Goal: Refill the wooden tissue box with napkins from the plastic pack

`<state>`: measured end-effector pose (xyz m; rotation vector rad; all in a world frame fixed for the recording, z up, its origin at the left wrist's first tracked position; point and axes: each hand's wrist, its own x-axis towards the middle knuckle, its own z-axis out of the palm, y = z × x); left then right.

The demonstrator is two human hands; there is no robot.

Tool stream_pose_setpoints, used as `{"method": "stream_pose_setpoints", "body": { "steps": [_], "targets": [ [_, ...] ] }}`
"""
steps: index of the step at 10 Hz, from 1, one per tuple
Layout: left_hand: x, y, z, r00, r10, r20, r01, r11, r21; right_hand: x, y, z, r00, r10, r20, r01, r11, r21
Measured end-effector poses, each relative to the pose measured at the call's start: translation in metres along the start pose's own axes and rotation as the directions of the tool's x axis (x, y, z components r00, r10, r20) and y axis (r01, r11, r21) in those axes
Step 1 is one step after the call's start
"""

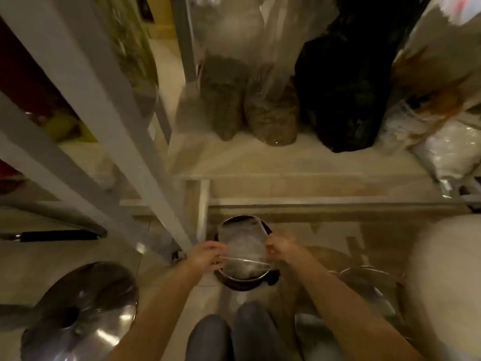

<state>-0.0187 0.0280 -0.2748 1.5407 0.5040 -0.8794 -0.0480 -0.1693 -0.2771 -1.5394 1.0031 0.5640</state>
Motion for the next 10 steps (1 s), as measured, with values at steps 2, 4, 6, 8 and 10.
{"method": "stream_pose_setpoints", "body": {
  "steps": [2, 4, 6, 8, 10],
  "targets": [
    [0.091, -0.057, 0.008, 0.997, -0.069, 0.015, 0.069, 0.998, 0.006, 0.103, 0.051, 0.025, 0.978, -0.126, -0.168, 0.099, 0.982, -0.16],
    [0.125, -0.075, 0.014, 0.998, -0.053, 0.026, 0.051, 0.996, 0.079, 0.136, 0.071, 0.042, 0.984, -0.178, 0.02, 0.175, 0.934, -0.31],
    [0.109, -0.065, 0.015, 0.994, -0.019, 0.104, -0.007, 0.971, 0.238, 0.112, 0.059, 0.036, 0.98, -0.183, 0.083, 0.201, 0.906, -0.372],
    [0.03, 0.005, 0.014, 0.983, 0.078, 0.166, -0.138, 0.908, 0.394, 0.042, 0.005, 0.026, 0.974, -0.186, 0.126, 0.217, 0.925, -0.311],
    [-0.087, 0.093, 0.012, 0.952, 0.176, 0.251, -0.288, 0.798, 0.529, -0.083, -0.067, 0.008, 0.943, -0.247, 0.223, 0.309, 0.9, -0.309]
  ]
}}
